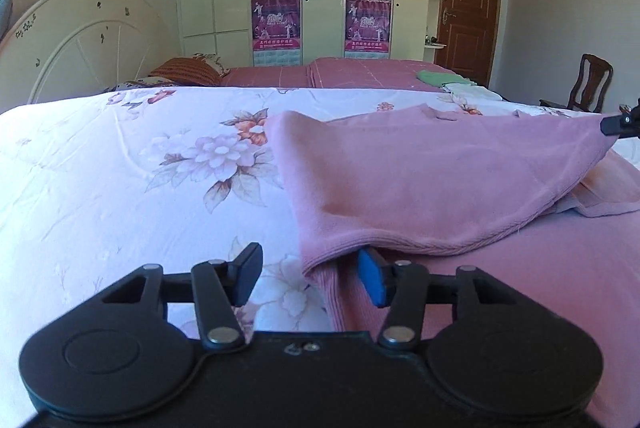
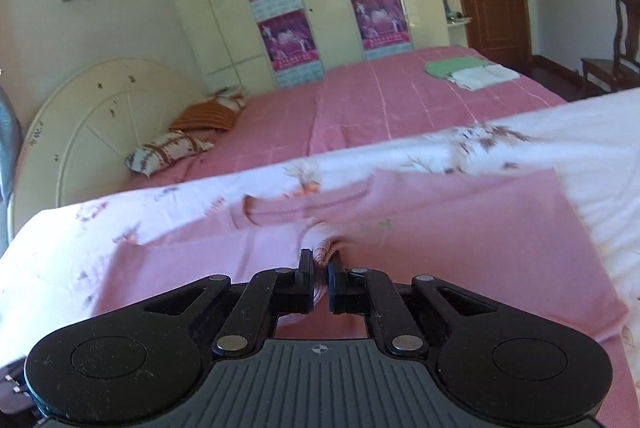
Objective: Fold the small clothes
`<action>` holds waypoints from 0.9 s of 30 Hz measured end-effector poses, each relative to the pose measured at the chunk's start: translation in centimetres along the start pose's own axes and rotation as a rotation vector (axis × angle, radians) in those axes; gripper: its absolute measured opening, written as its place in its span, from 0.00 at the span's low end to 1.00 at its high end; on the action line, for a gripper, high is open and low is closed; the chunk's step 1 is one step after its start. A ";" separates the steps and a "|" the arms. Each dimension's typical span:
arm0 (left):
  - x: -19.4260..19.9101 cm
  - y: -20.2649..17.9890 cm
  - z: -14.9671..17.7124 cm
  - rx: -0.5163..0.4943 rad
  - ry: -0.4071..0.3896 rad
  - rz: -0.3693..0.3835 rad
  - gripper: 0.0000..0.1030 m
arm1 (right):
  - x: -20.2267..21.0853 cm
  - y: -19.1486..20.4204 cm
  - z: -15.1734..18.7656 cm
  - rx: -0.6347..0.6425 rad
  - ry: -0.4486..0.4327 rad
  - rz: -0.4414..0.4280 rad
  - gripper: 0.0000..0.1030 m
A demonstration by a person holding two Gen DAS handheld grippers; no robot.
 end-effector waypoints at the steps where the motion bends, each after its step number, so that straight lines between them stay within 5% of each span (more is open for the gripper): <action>1: -0.3 -0.1 -0.1 -0.003 0.010 0.006 0.39 | 0.0 -0.4 0.3 -0.007 0.003 -0.001 0.05; 4: -1.4 -0.3 0.0 -0.006 0.056 0.016 0.29 | -0.1 -1.1 0.8 -0.022 0.010 0.001 0.05; 17: -1.5 -0.2 -0.2 -0.038 0.083 0.012 0.30 | -1.5 -4.2 4.0 -0.062 0.095 0.028 0.05; 21: 1.3 0.8 -1.5 -0.059 0.009 0.042 0.46 | -0.7 -5.0 4.2 -0.075 0.101 0.012 0.06; 23: 1.7 0.9 -2.8 -0.053 -0.019 0.069 0.47 | 0.3 -5.4 3.3 -0.082 0.061 -0.005 0.29; 27: -0.4 -0.2 -5.6 -0.002 -0.025 0.160 0.45 | -1.3 -6.9 0.7 -0.171 0.055 -0.070 0.29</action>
Point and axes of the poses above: each gripper's, at about its wrist camera, not at the fingertips, and x roughly against the way its jaws point, y to its left, z to its underside, the point moved 6 cm from there along -x, roughly the way its jaws point, and after that the axes turned 11 degrees about y, right-handed, at the moved point
